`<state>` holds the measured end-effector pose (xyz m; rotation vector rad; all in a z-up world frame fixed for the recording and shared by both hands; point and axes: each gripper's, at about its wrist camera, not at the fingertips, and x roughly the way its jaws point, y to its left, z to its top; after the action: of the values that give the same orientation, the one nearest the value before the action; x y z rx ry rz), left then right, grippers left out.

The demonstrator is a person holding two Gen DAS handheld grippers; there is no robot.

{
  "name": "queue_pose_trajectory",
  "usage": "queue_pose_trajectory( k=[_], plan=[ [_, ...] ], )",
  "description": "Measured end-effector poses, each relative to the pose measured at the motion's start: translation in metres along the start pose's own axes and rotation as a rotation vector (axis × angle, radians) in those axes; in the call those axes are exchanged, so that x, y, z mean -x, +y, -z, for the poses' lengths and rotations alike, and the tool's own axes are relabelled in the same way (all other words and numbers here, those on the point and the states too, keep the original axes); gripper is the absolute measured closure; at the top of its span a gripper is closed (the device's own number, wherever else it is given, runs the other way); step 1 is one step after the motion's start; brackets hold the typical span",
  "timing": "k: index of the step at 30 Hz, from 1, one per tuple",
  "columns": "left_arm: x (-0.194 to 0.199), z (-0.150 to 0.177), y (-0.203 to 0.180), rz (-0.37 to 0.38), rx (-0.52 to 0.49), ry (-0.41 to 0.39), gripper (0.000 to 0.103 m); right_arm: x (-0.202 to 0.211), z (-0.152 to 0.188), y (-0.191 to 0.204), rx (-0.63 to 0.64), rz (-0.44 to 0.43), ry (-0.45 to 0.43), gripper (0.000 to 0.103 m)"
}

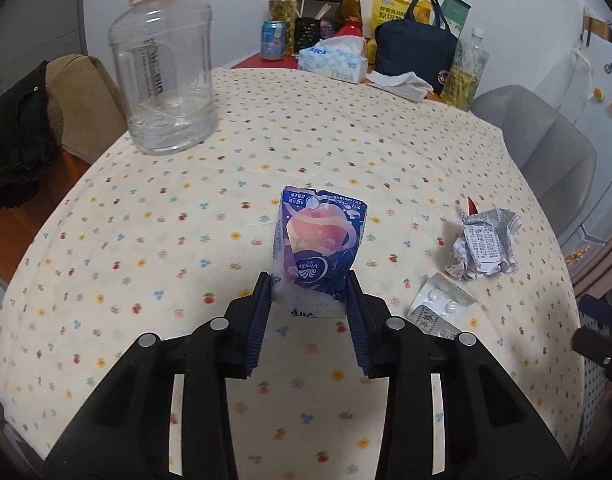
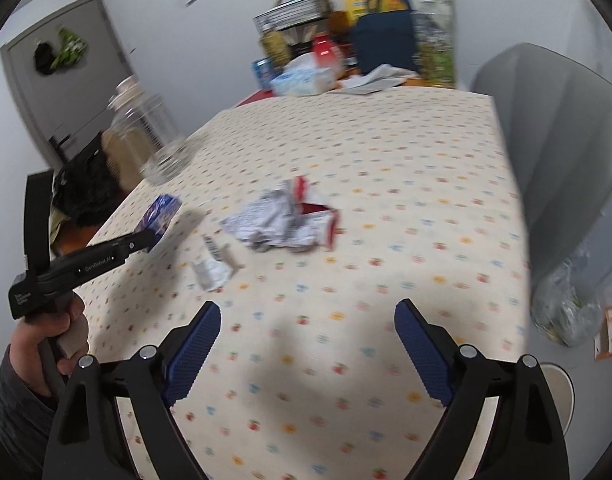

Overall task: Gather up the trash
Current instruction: 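Grasp the silver blister pack with the right tool while the left tool holds the tissue pack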

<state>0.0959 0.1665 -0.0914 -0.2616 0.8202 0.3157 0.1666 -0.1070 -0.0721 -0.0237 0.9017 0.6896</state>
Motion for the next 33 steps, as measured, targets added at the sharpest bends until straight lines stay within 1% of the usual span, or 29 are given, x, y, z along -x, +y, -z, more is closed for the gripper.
queue_pose_trajectory(
  k=[2, 6, 10, 16, 19, 22, 23, 25, 26, 28, 30, 33],
  plan=[
    [0.005, 0.002, 0.008, -0.005, 0.015, -0.002, 0.066, -0.010, -0.003, 0.012, 0.036, -0.020, 0.018, 0.019],
    [0.011, 0.008, 0.020, -0.015, 0.035, 0.000, 0.066, -0.033, -0.011, 0.032, 0.094, -0.052, 0.053, 0.027],
    [0.020, 0.014, 0.033, -0.038, 0.062, -0.015, 0.066, -0.050, -0.016, 0.050, 0.146, -0.075, 0.081, 0.029],
    [0.031, 0.023, 0.056, -0.080, 0.127, -0.037, 0.066, -0.076, -0.022, 0.071, 0.210, -0.086, 0.120, 0.030],
    [0.033, 0.027, 0.063, -0.086, 0.140, -0.032, 0.066, -0.085, -0.023, 0.078, 0.233, -0.077, 0.127, 0.031],
    [0.034, 0.031, 0.065, -0.088, 0.147, -0.029, 0.066, -0.095, -0.024, 0.087, 0.264, -0.082, 0.143, 0.035],
    [0.033, 0.031, 0.065, -0.087, 0.147, -0.028, 0.066, -0.097, -0.025, 0.089, 0.273, -0.081, 0.146, 0.037],
    [0.034, 0.032, 0.063, -0.083, 0.143, -0.028, 0.066, -0.101, -0.025, 0.094, 0.289, -0.084, 0.154, 0.051],
    [0.033, 0.031, 0.062, -0.080, 0.140, -0.028, 0.066, -0.103, -0.025, 0.095, 0.290, -0.084, 0.165, 0.067],
    [0.033, 0.031, 0.059, -0.074, 0.134, -0.029, 0.066, -0.102, -0.025, 0.094, 0.280, -0.089, 0.161, 0.069],
    [0.033, 0.030, 0.054, -0.066, 0.127, -0.031, 0.066, -0.095, -0.024, 0.093, 0.268, -0.114, 0.156, 0.072],
    [0.032, 0.029, 0.048, -0.055, 0.121, -0.033, 0.066, -0.083, -0.021, 0.092, 0.271, -0.117, 0.143, 0.072]
  ],
)
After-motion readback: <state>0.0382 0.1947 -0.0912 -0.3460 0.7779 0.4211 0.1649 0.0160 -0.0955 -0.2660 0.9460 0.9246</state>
